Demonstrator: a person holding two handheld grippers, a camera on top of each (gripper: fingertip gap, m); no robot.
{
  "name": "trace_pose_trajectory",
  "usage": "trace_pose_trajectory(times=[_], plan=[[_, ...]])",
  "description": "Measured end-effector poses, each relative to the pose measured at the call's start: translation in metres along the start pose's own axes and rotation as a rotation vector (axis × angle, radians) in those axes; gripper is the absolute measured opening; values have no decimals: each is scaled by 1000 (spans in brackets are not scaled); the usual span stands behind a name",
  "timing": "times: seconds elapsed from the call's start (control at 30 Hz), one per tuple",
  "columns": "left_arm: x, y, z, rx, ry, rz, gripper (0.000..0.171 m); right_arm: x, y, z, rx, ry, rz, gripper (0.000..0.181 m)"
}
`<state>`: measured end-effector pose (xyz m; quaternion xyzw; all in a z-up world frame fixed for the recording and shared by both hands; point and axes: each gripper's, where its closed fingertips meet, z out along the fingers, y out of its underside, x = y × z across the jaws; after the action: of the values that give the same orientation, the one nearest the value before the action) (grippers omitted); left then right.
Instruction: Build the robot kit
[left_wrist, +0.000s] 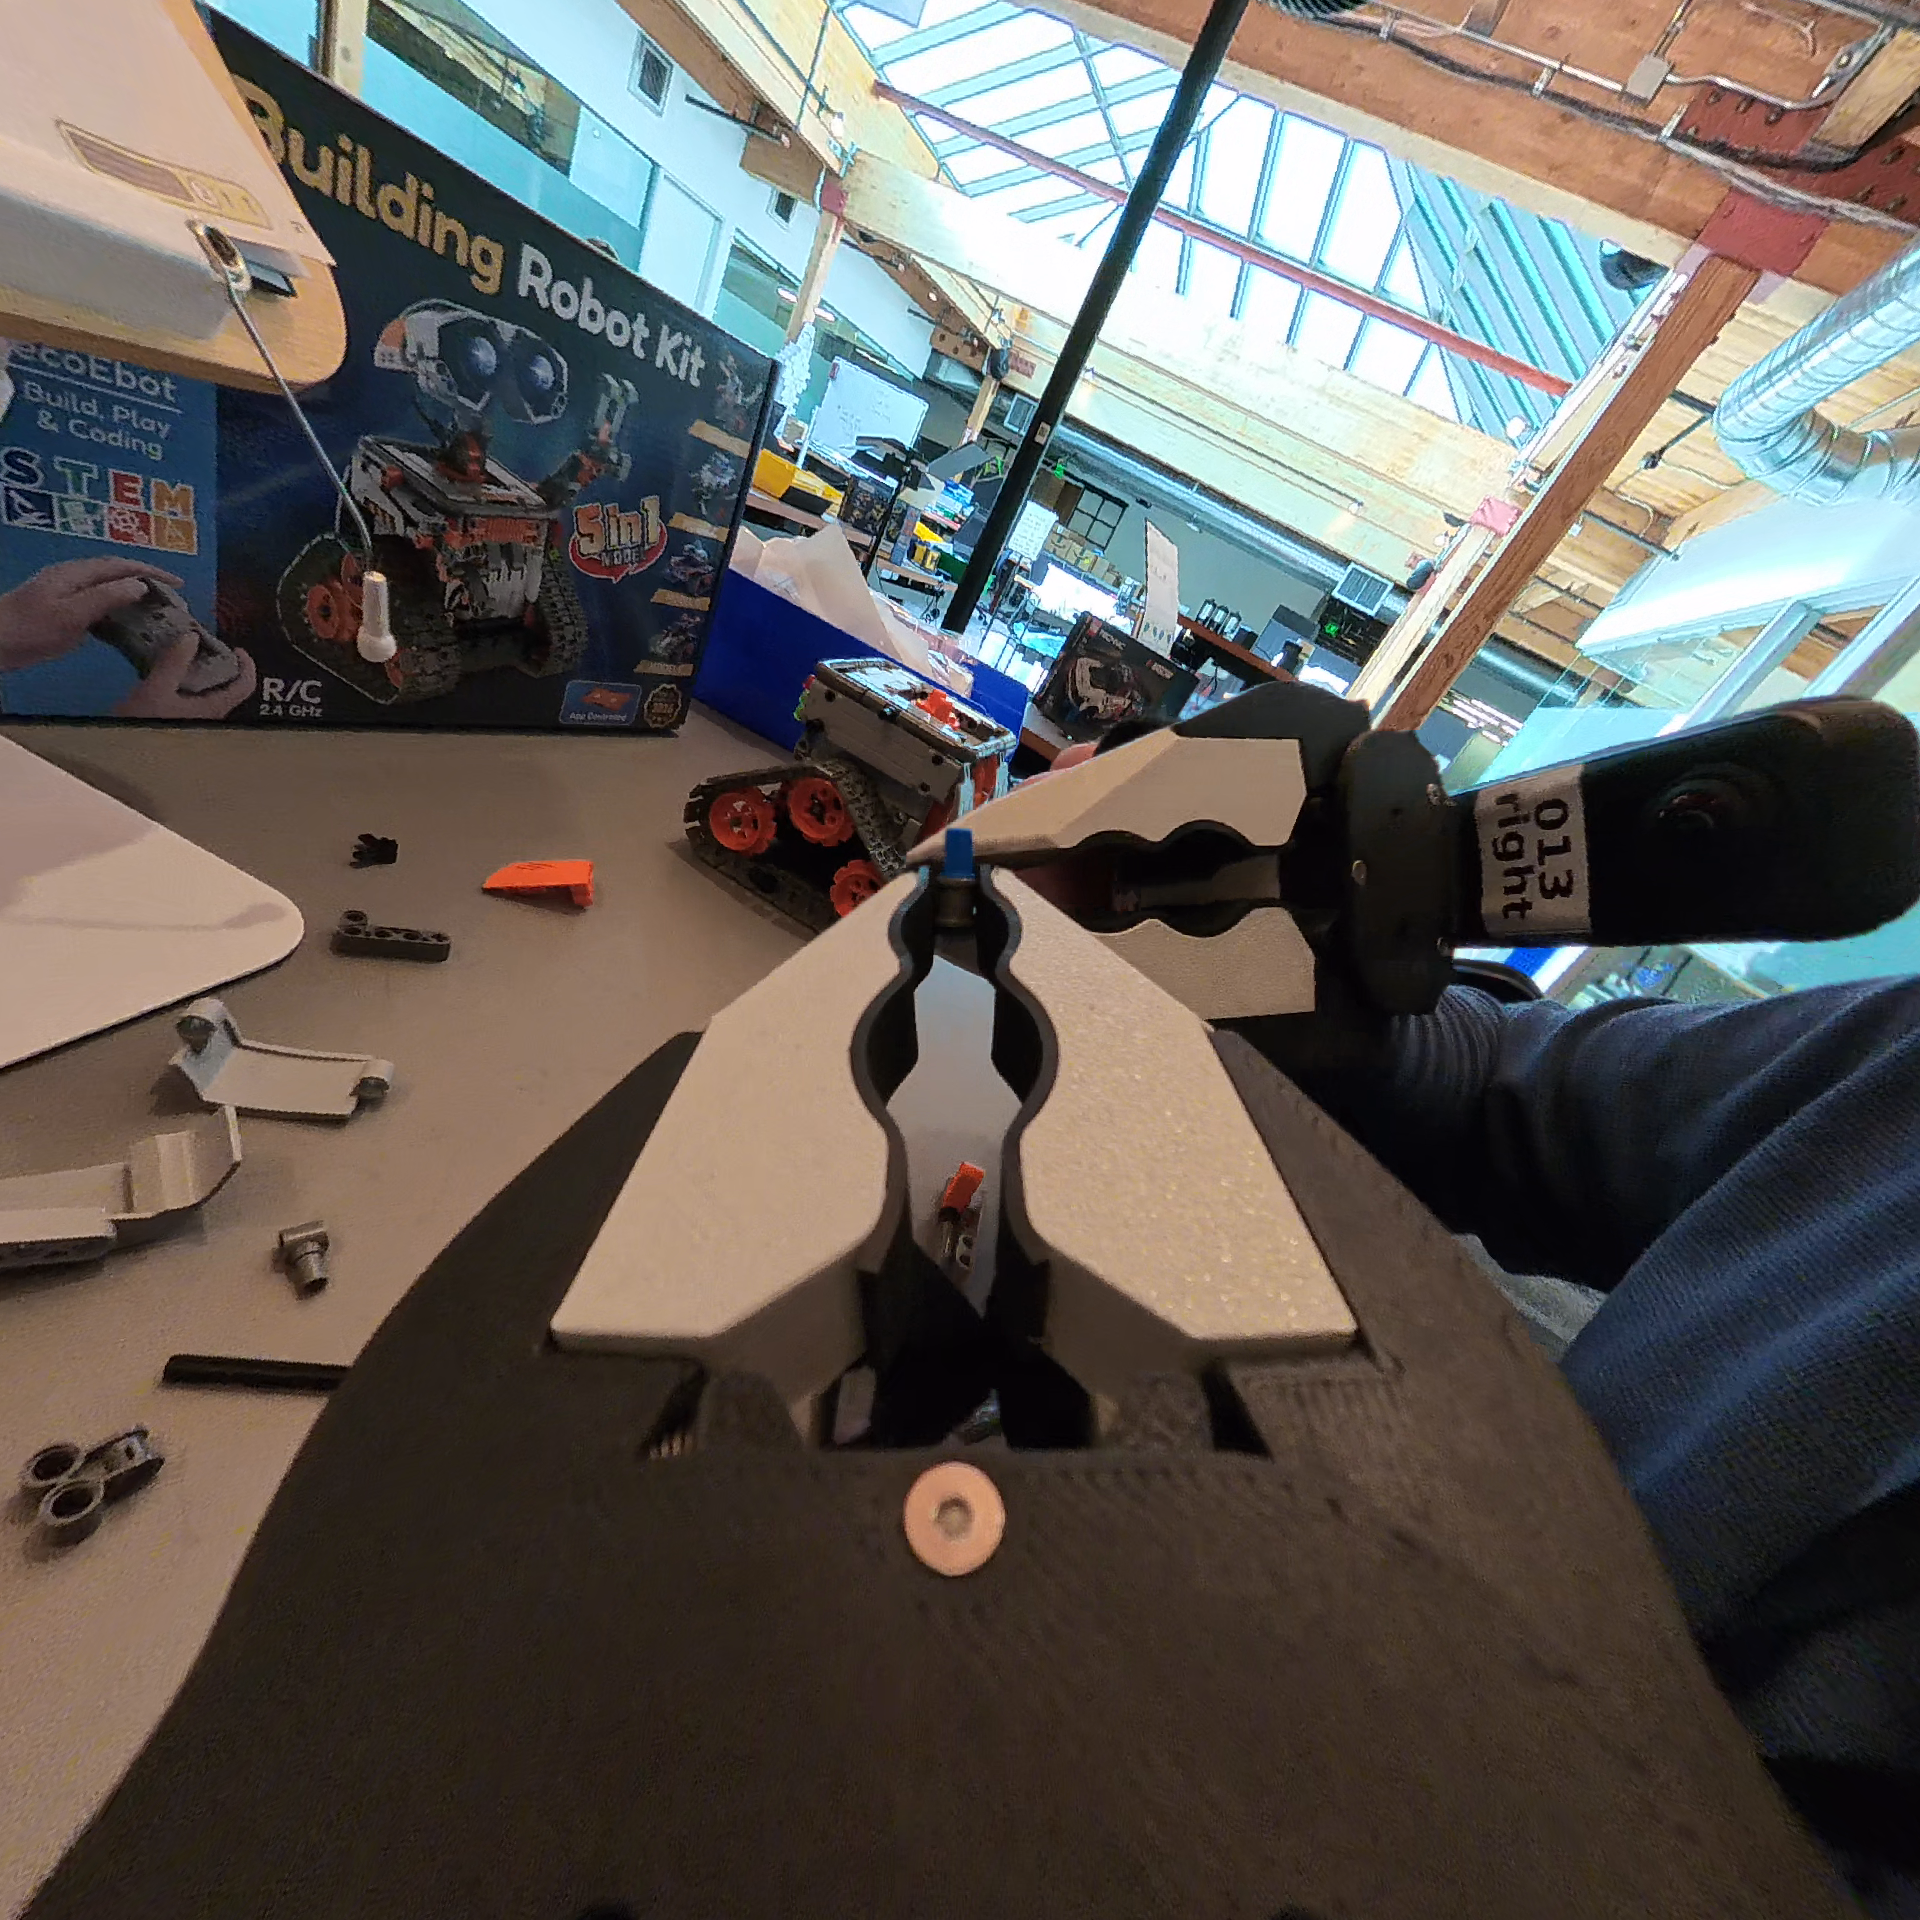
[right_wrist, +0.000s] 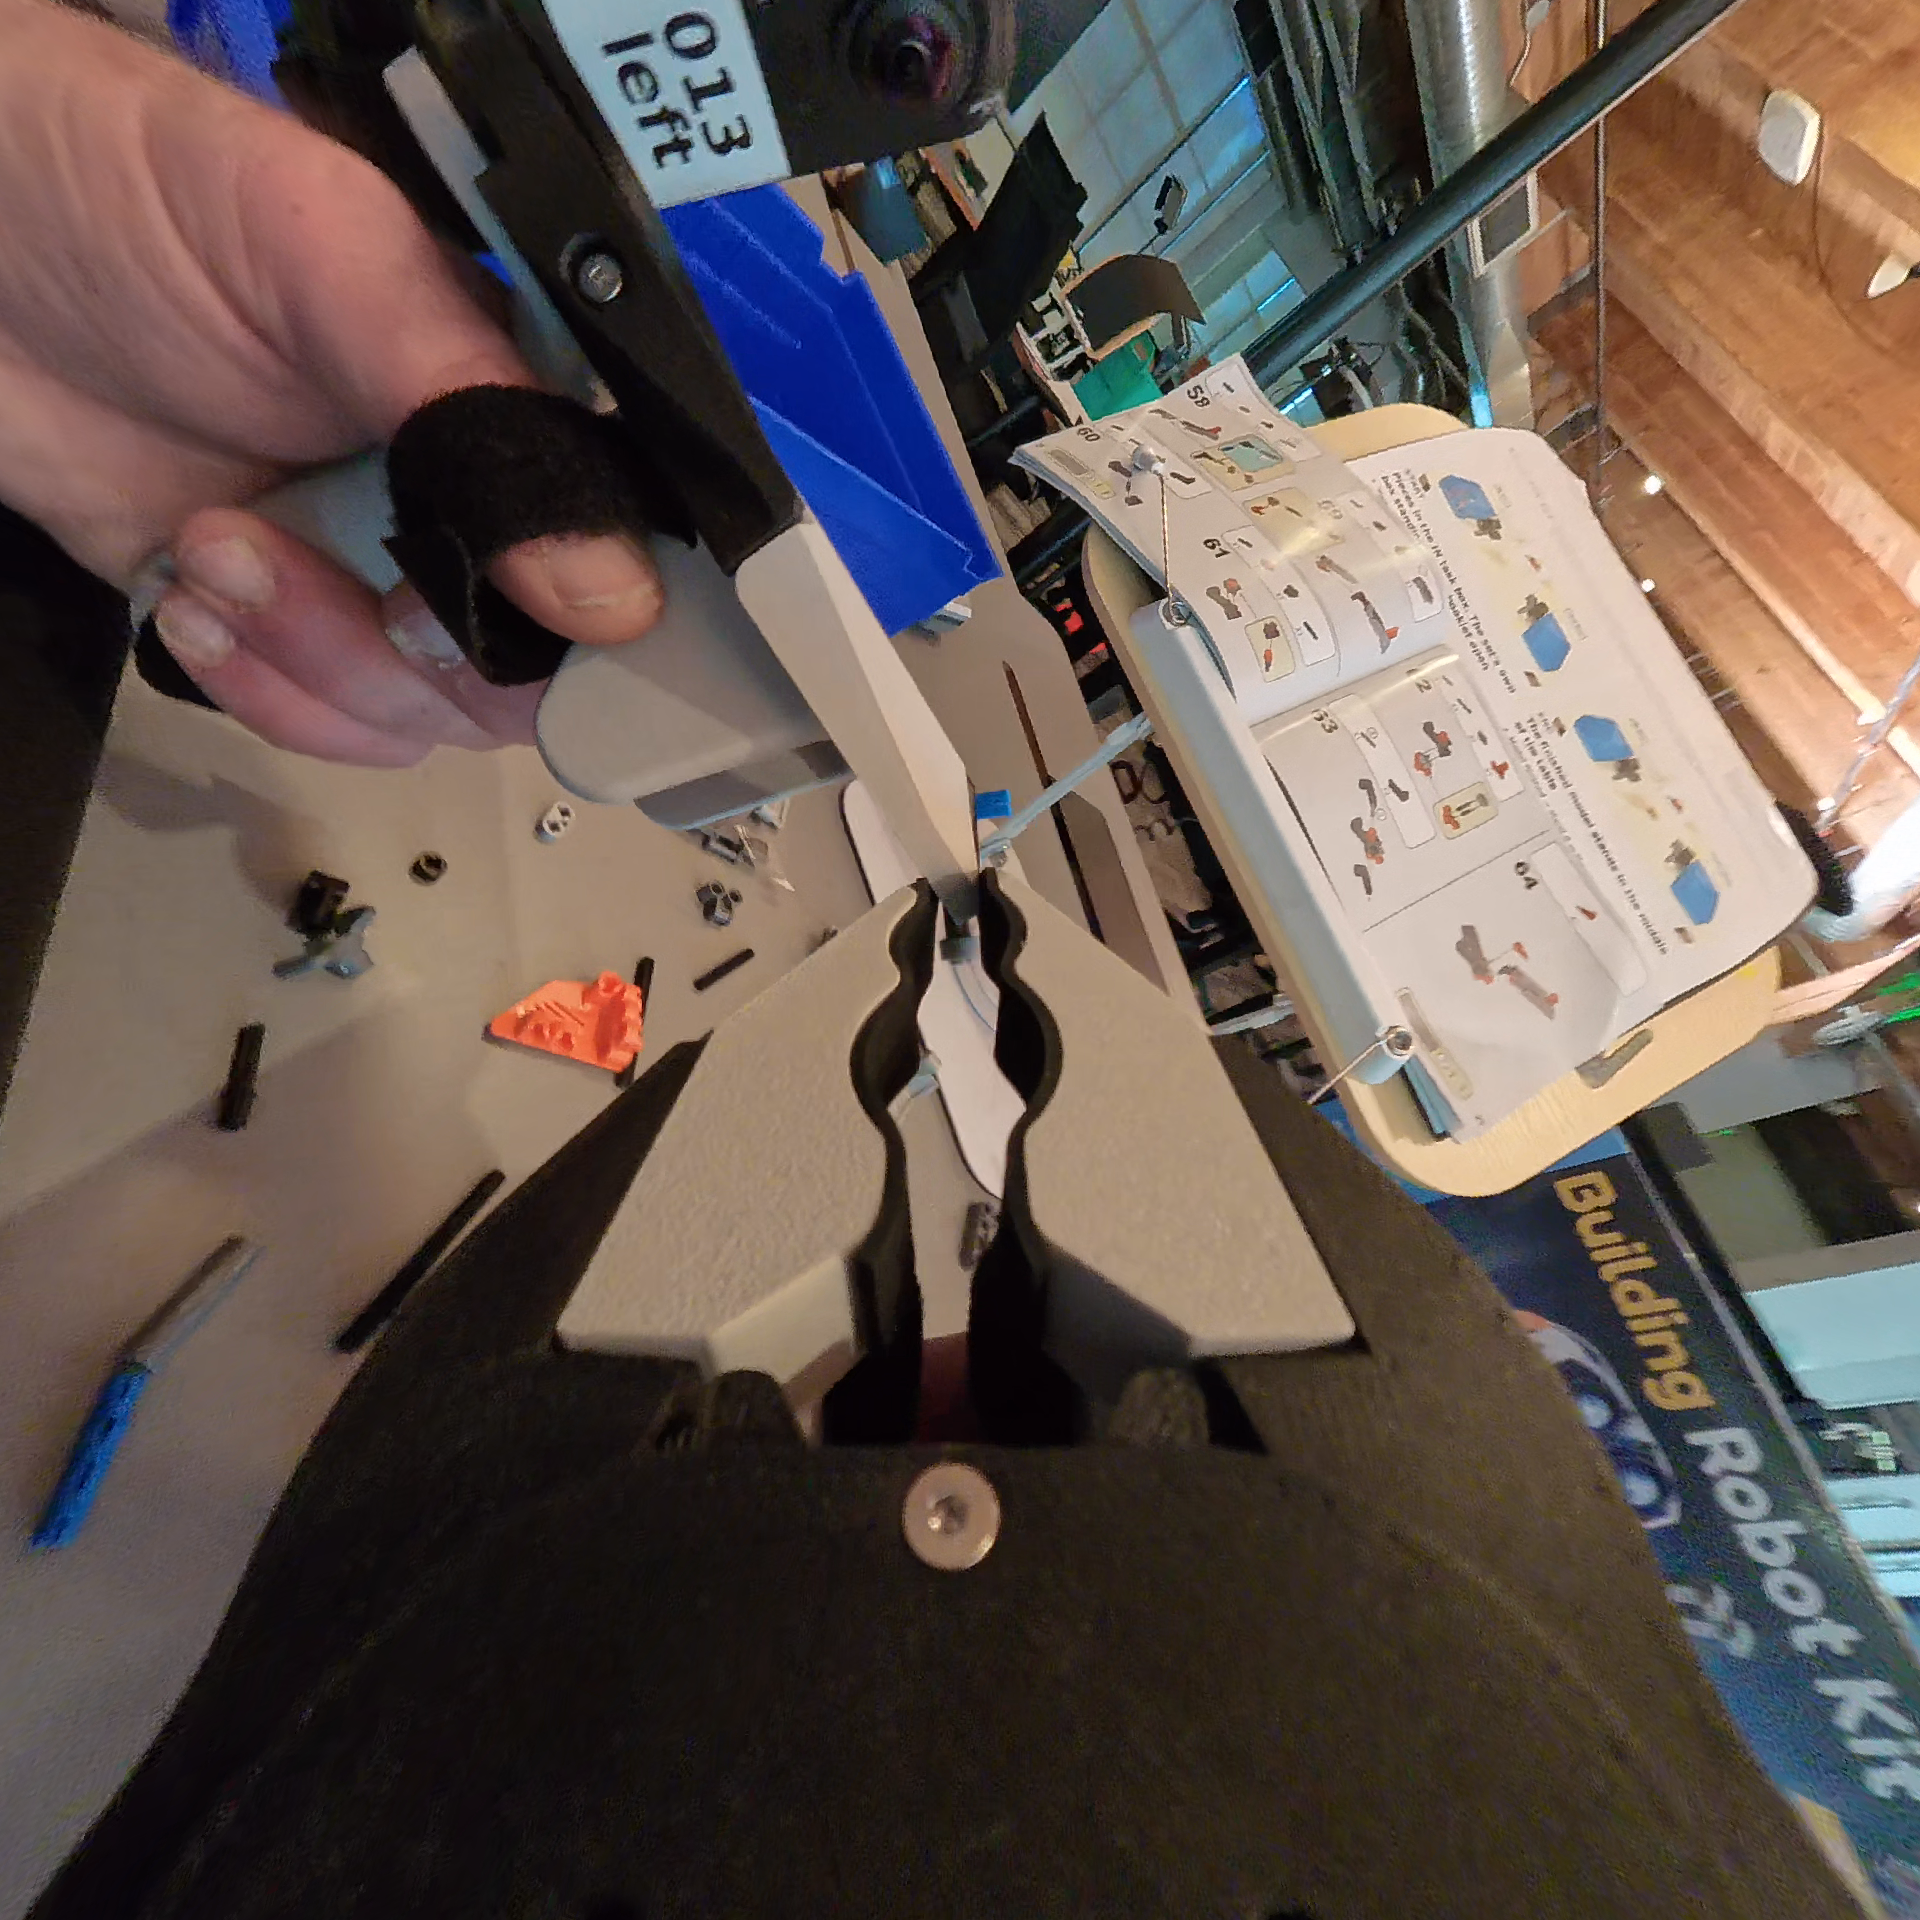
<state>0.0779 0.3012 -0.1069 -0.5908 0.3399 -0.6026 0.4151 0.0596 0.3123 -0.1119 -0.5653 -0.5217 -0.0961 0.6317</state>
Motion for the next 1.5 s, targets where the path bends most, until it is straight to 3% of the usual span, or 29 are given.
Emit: trace_pose_trajectory(times=[0.33,0.83,1.27,1.5], plan=[[0,-14,-7,77,20,-47,12,7,-8,8,40,11,93,6],[-13,-15,-11,102,-14,-164,16,11,-3,19,-15,158,-139,9],[-12,-13,-12,95,36,-226,11,5,-2,16,150,-141,364,3],[-17,-21,-17,136,18,-212,10,20,4,10,187,-136,461,1]])
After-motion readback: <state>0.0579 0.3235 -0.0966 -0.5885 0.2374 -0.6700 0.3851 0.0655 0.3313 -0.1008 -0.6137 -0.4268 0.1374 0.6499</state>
